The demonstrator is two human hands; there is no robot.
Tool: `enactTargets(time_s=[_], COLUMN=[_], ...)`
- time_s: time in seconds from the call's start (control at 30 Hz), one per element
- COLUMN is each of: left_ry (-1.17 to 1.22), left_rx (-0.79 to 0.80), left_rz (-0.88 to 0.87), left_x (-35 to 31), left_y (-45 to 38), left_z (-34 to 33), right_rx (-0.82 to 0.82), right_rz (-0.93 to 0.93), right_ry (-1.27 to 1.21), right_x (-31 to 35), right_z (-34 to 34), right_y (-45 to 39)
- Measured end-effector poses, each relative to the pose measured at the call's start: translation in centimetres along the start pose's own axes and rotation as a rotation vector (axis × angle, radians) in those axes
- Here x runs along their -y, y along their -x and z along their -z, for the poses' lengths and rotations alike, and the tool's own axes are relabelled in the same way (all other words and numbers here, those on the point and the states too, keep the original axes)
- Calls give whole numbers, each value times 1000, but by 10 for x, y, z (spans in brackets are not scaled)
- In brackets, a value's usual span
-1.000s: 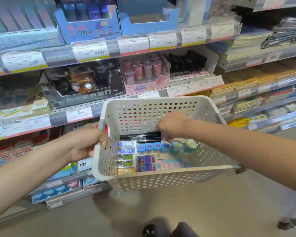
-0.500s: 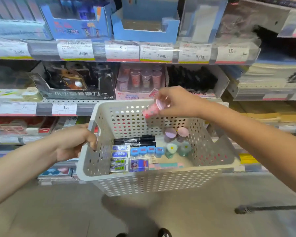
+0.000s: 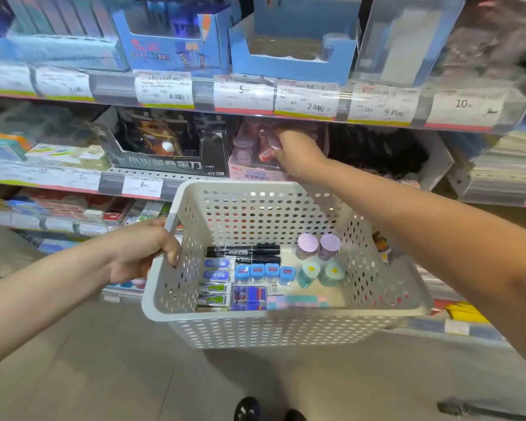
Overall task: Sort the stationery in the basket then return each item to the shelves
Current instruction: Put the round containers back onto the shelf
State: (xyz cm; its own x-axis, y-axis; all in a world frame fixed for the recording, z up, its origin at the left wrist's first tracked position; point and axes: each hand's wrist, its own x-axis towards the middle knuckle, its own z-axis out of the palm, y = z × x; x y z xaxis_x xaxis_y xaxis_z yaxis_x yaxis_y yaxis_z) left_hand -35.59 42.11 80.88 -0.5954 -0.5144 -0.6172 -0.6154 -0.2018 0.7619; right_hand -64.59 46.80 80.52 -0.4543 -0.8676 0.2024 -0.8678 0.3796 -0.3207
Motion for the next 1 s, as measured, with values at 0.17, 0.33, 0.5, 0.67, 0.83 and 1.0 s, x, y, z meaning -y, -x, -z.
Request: enactTargets(time_s=[0.17, 0.33, 0.5, 0.67, 0.83, 1.0], left_ry=[-26, -56, -57, -65, -72, -103], left_rx=[21, 20, 8, 4, 9, 28], left_rz=[9, -26, -18, -23, -22, -23], left_x=[-6, -9, -12, -15, -17, -21], left_y=[0, -5, -8, -11, -12, -15], left_z=[6, 7, 8, 8, 6, 5], right_rx=[57, 109, 219, 142, -11, 741], right_rz=[86, 79, 40, 121, 528, 672], right_ry=[138, 170, 170, 177, 158, 763], right_x=[4, 10, 10, -4, -6, 0], right_z=[-2, 3, 13, 26, 43, 20], right_y=[-13, -18, -11, 10, 85, 113])
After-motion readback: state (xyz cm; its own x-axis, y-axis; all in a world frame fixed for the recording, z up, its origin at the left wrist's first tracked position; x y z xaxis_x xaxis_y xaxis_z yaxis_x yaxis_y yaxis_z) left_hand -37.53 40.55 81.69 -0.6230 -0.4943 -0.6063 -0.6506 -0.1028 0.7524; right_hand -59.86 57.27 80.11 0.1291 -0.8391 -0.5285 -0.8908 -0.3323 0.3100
